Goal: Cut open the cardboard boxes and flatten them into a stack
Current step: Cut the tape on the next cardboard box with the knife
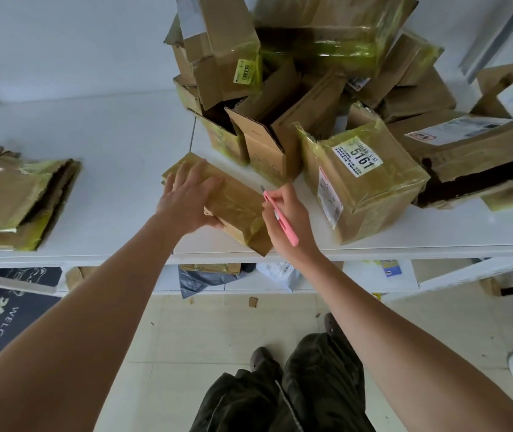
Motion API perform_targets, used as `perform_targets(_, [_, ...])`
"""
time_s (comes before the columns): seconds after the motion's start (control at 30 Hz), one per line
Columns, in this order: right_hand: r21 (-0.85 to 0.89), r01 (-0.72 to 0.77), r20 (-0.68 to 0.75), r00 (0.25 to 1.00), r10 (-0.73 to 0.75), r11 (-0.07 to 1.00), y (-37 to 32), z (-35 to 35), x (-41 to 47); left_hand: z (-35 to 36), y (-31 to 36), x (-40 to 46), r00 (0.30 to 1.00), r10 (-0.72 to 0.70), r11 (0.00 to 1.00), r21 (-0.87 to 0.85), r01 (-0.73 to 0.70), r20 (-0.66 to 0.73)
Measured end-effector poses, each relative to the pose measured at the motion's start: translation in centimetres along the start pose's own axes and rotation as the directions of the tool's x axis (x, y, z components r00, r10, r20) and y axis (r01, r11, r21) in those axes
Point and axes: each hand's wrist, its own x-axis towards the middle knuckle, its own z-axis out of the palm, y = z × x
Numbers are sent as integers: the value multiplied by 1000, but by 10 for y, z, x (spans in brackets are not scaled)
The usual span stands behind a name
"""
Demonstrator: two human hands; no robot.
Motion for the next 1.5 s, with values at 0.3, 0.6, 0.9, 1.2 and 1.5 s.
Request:
perform_targets(0.3, [141,-115,-28,992,120,983,-1,0,-15,1,4,19,971,234,956,169,-240,58])
perform_targets(0.6, [260,-285,12,956,292,923,0,-23,-12,15,28,-11,998,11,986,168,0,-69])
perform_targets(0.9, [443,-388,-63,886,459,809,6,-17,-16,40,20,-22,985,-43,993,-117,24,-166])
perform_targets(1.2, [387,-406,-34,891,453,828,8,-16,-9,41,19,-21,985,-57,990,-134,35,-162])
perform_targets(1.5, [429,-499,39,843,537,753,8,-20,1,42,18,-21,982,-60,987,-159,32,-176])
